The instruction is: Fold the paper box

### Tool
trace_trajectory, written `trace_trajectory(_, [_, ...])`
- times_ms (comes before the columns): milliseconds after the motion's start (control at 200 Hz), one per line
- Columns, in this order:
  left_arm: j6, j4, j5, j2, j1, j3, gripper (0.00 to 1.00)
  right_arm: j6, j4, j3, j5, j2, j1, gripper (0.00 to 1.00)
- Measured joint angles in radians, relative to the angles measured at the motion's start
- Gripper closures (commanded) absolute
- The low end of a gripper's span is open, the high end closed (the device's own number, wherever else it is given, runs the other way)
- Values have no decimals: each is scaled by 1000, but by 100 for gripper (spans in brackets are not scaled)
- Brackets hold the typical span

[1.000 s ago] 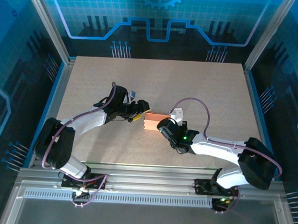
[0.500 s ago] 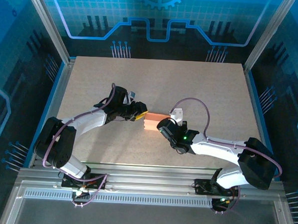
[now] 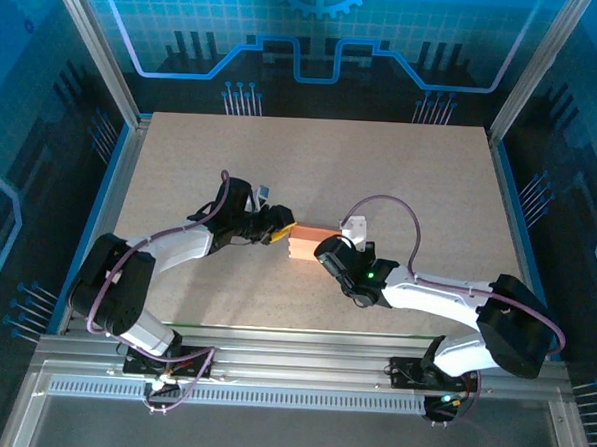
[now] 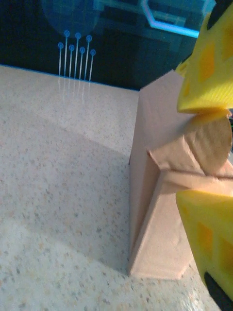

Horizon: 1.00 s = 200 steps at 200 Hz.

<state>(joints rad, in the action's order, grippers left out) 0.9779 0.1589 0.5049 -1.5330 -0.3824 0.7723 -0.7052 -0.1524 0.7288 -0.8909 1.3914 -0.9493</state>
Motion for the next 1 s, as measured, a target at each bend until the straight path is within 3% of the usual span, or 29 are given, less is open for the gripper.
trace_trajectory(140, [0, -13, 1, 0, 0, -11, 40, -2, -5, 2, 0, 0, -1, 100])
trace_trajectory(335, [-10, -15, 10, 0, 0, -10, 56, -2, -7, 3, 1, 0, -1, 100])
trace_trajectory(806, [-6, 38, 25, 0, 0, -43, 62, -2, -12, 6, 2, 0, -1, 100])
trace_trajectory(876, [-6, 42, 24, 0, 0, -44, 62, -2, -12, 6, 2, 0, -1, 90])
trace_trajectory(1001, [-7, 41, 24, 0, 0, -44, 61, -2, -17, 6, 5, -4, -1, 84])
